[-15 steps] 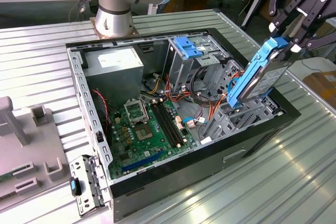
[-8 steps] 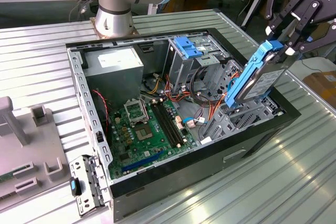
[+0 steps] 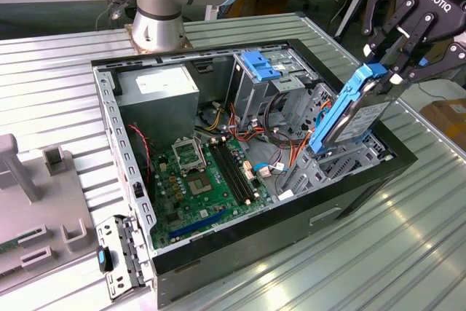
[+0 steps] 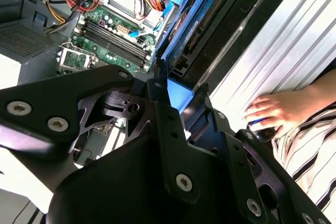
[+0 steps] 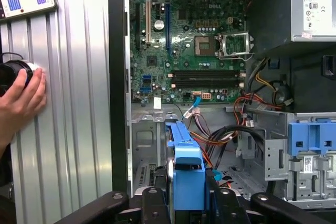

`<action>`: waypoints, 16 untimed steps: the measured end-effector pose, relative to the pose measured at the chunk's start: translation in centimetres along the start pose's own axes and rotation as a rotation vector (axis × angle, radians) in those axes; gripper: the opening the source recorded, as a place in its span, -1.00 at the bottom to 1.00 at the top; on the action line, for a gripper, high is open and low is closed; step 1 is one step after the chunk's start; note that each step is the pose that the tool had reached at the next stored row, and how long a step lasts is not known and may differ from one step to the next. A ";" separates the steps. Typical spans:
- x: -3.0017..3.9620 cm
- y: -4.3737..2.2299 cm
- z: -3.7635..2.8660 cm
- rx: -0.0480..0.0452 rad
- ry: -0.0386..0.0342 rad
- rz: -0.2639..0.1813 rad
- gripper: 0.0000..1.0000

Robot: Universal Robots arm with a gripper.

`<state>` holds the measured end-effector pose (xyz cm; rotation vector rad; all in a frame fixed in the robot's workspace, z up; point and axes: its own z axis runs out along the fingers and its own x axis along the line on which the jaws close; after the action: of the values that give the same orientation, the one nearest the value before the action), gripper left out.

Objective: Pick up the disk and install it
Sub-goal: 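Pick up the disk, then insert the disk into the insertion slot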

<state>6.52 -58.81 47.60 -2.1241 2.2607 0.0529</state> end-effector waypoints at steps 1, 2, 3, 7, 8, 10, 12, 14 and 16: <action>0.00 0.00 0.00 0.0000 0.0002 0.000 -0.27; 0.00 0.00 0.09 0.0000 0.0001 0.000 -0.27; 0.00 0.00 0.21 0.0000 0.0002 0.000 -0.27; 0.01 -0.01 0.36 0.0001 0.0000 0.000 -0.27; 0.02 -0.01 0.47 0.0003 0.0001 0.000 -0.27; 0.02 -0.01 0.48 0.0004 0.0002 0.000 -0.27; -0.06 -0.01 0.51 0.0004 0.0001 0.000 -0.27; -0.14 0.00 0.65 0.0004 0.0000 0.000 -0.27; -0.13 0.00 0.94 0.0005 0.0001 0.000 -0.27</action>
<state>6.53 -58.63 46.66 -2.1240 2.2605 0.0523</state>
